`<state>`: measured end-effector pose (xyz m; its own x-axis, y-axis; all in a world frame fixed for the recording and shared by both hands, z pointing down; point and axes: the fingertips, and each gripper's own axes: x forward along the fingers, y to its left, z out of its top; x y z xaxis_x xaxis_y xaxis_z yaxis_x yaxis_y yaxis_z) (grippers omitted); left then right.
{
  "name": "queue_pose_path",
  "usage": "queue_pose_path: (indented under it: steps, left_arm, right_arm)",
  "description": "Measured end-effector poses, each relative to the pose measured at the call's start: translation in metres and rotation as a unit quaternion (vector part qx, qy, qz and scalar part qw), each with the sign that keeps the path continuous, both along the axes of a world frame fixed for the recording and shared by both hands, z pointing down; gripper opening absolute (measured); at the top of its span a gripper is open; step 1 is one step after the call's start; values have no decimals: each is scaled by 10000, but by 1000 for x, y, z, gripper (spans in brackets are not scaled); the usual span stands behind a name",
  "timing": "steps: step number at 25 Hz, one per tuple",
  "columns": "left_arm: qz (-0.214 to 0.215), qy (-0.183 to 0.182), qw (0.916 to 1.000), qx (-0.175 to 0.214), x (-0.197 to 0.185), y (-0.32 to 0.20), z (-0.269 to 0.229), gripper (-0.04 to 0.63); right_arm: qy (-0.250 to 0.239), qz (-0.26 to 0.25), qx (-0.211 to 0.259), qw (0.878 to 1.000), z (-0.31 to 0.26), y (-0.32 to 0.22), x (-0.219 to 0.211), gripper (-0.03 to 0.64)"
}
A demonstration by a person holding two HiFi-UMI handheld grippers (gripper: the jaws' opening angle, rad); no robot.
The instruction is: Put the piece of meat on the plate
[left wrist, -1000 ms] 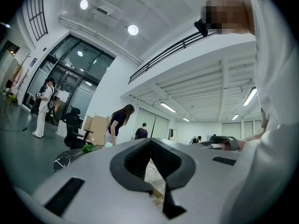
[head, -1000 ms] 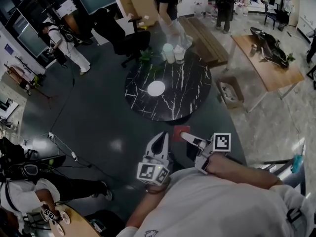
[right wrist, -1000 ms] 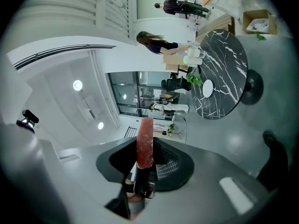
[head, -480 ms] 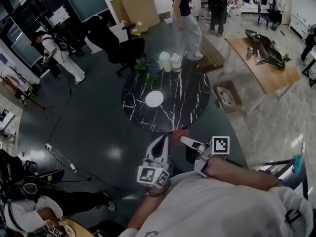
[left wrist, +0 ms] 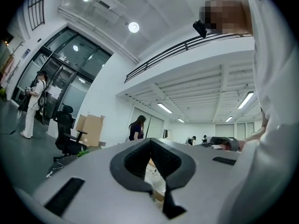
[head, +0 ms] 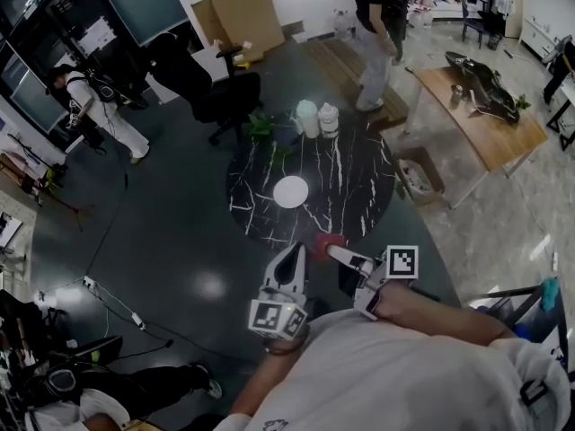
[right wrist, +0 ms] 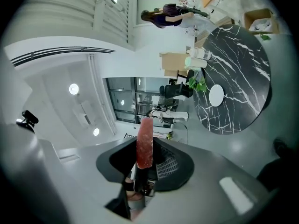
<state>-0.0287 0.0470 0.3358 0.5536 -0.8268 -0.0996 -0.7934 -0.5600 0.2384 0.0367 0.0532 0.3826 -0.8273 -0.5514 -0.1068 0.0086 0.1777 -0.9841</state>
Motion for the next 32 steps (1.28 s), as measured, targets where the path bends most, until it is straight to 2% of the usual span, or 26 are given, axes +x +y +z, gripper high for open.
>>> queue_pose_path:
  steps: [7,18,29,32]
  left_arm:
    - [107,-16,9999,45,-47,-49,-11,8]
    - [388,35,9992,61,-85,-89,-19,8]
    - [195,-134,9996,124,-109,-99,-17,8]
    - [110,-192,9996,195,-113,-105,-20,8]
  right_arm:
    - [4,184,10,9998,-5,-47,-43,91]
    - [88,426,9,9991,-18,-84,-83,91]
    - [71,341,-89,9994,-7,-98,-103,91]
    - [-79,266,-119,9995,-12,-105,-109,91]
